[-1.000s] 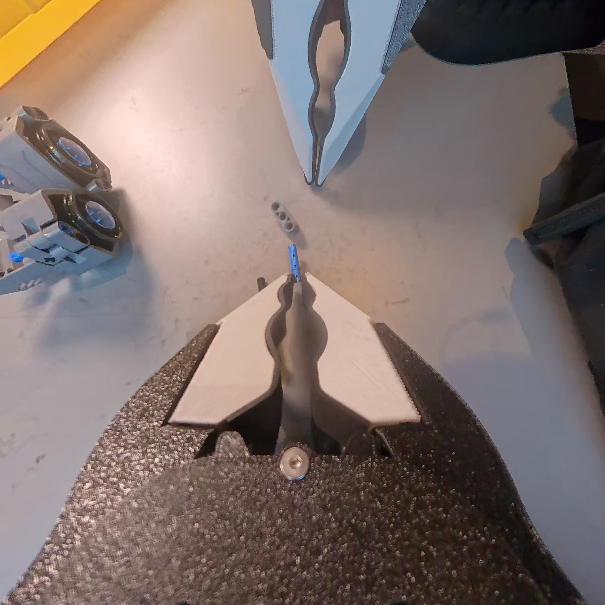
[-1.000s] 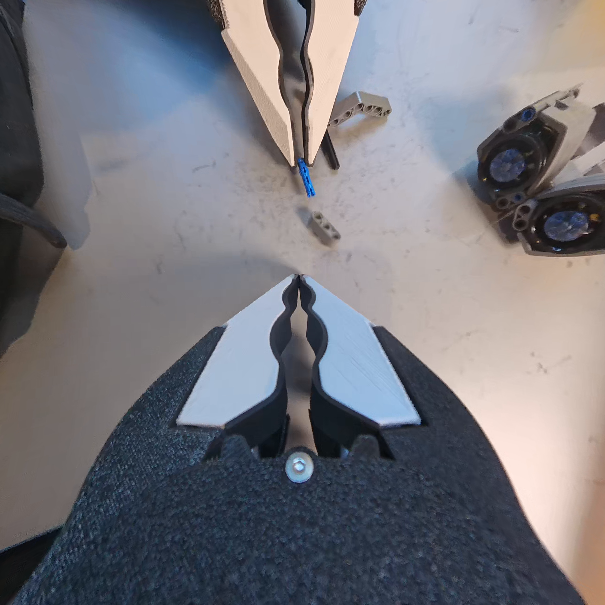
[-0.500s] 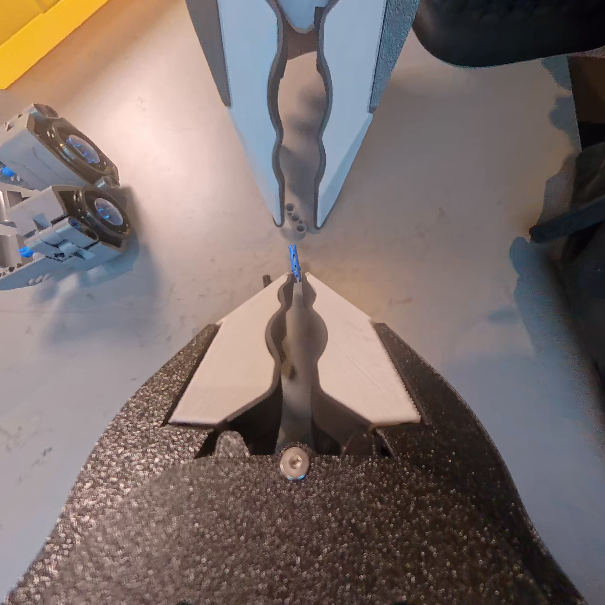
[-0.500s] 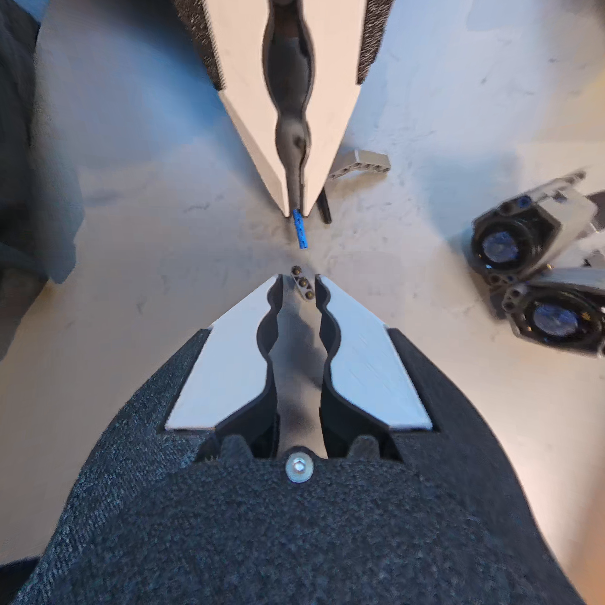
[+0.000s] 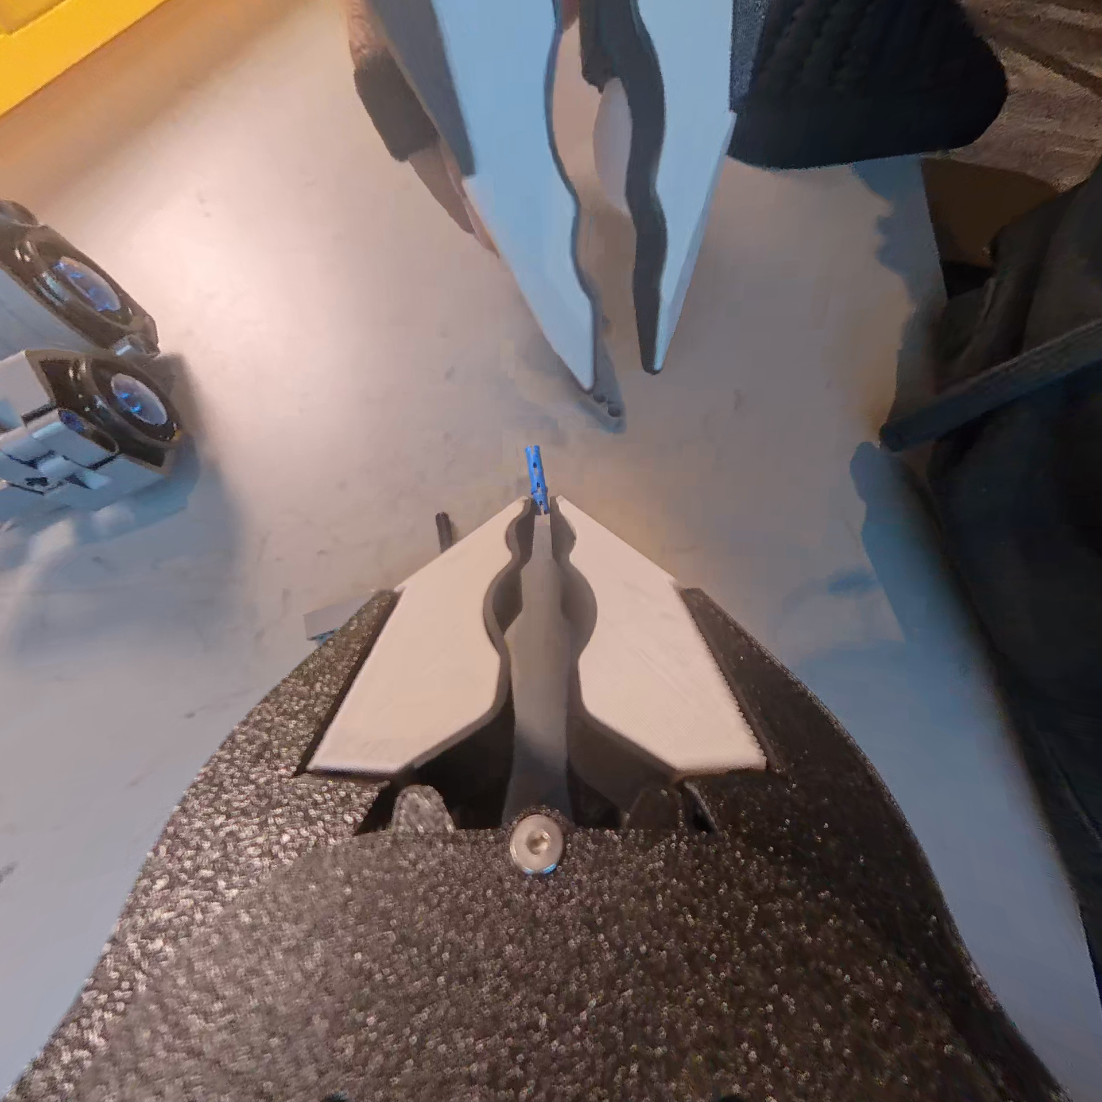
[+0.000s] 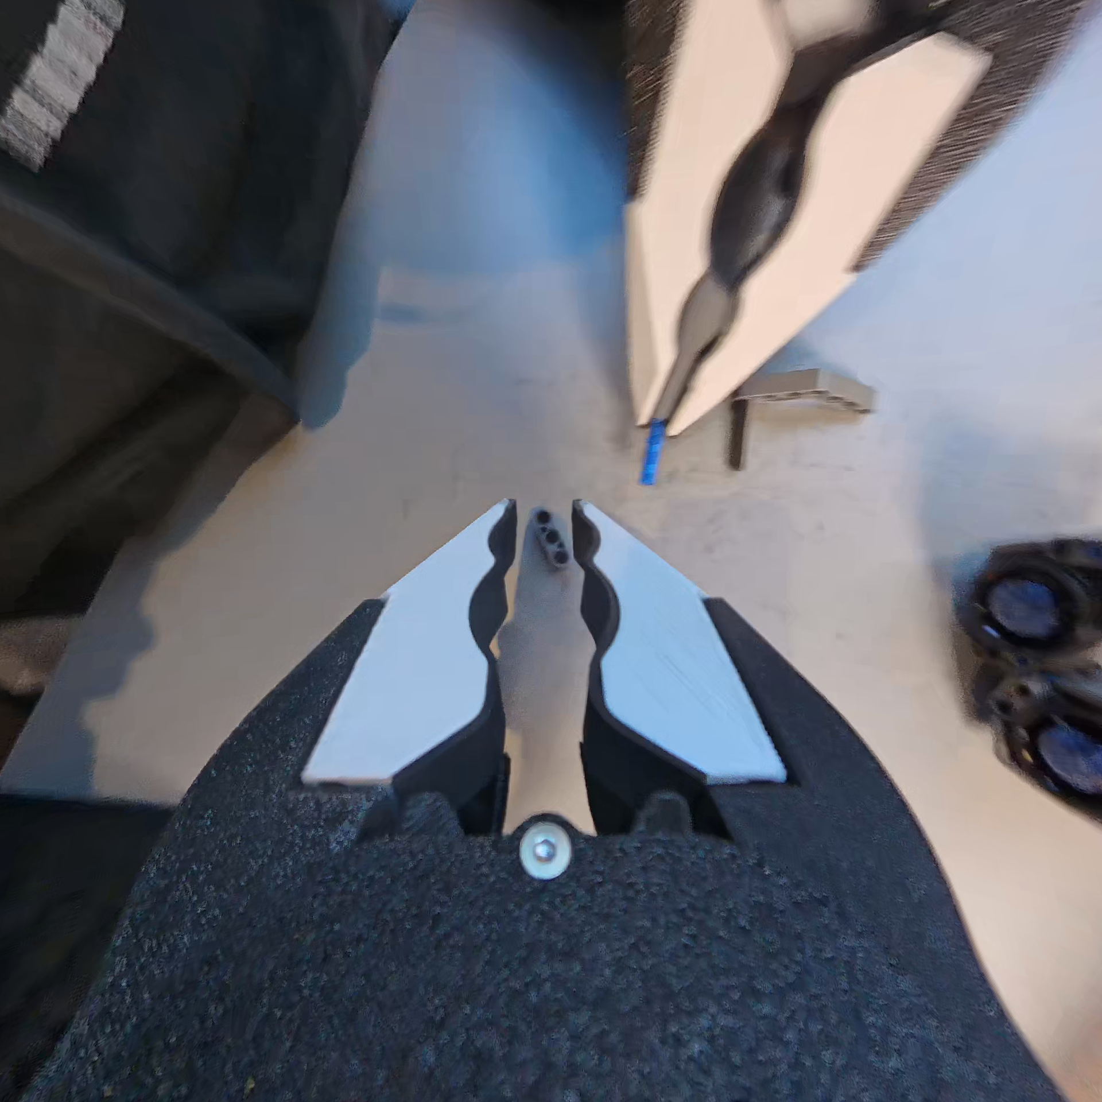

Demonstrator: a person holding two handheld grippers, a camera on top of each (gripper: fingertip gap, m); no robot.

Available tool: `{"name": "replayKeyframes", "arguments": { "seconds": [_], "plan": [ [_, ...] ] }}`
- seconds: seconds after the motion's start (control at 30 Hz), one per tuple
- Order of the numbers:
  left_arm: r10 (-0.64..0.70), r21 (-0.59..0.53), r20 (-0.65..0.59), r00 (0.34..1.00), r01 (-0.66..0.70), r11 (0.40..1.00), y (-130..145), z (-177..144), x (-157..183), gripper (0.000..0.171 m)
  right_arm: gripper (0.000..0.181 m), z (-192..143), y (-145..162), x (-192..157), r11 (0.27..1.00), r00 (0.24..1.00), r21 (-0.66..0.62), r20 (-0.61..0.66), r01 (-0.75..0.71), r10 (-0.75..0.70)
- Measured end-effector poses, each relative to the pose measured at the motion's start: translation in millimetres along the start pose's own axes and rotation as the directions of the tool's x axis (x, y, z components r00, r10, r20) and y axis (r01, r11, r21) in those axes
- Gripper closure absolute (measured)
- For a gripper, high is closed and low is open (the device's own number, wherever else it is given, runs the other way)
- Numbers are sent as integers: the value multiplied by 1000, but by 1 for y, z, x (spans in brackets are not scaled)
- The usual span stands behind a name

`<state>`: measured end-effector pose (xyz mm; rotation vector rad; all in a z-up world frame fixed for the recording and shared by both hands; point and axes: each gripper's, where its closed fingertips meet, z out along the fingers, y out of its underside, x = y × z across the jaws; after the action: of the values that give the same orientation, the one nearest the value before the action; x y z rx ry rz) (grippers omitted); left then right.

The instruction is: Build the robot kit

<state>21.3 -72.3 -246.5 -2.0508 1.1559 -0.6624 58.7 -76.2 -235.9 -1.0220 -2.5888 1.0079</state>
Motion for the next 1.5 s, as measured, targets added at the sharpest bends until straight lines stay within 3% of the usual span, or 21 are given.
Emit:
{"name": "replayKeyframes", "arguments": {
  "seconds": [0.13, 0.3, 0.43, 0.53, 0.6, 0.73, 1.0, 1.2, 1.5],
  "plan": [
    [5, 24, -74, 997, -3, 1000, -17, 1, 10, 167, 164, -11, -15, 21, 982, 966, 163, -224, -96, 131],
    [-7, 97, -124, 992, 19, 995, -39, -2, 15, 167, 179, -6, -10, 18, 991, 923, 126, -373, -49, 93],
    [-61, 254, -134, 989, 94, 963, -62, -14, 13, 167, 178, -19, -18, 22, 963, 869, 260, -458, -71, 188],
    [-87, 426, -200, 976, 167, 889, -84, -32, 14, 160, 178, -33, -33, 26, 891, 824, 448, -478, -69, 304],
    [-86, 511, -231, 969, 196, 837, -95, -45, 14, 154, 178, -47, -43, 26, 806, 812, 588, -431, -77, 392],
    [-59, 563, -162, 985, 141, 815, -101, -49, 13, 157, 179, -63, -57, 24, 678, 822, 732, -345, -68, 454],
    [-63, 504, -139, 988, 125, 855, -94, -39, 14, 167, 178, -46, -60, 25, 737, 831, 674, -382, -50, 404],
    [-104, 456, -207, 973, 190, 870, -86, -38, 11, 168, 172, -38, -50, 21, 802, 862, 592, -362, -82, 355],
    [-129, 485, -241, 962, 234, 843, -89, -42, 10, 168, 177, -39, -58, 24, 773, 863, 627, -334, -97, 379]
  ]
}}
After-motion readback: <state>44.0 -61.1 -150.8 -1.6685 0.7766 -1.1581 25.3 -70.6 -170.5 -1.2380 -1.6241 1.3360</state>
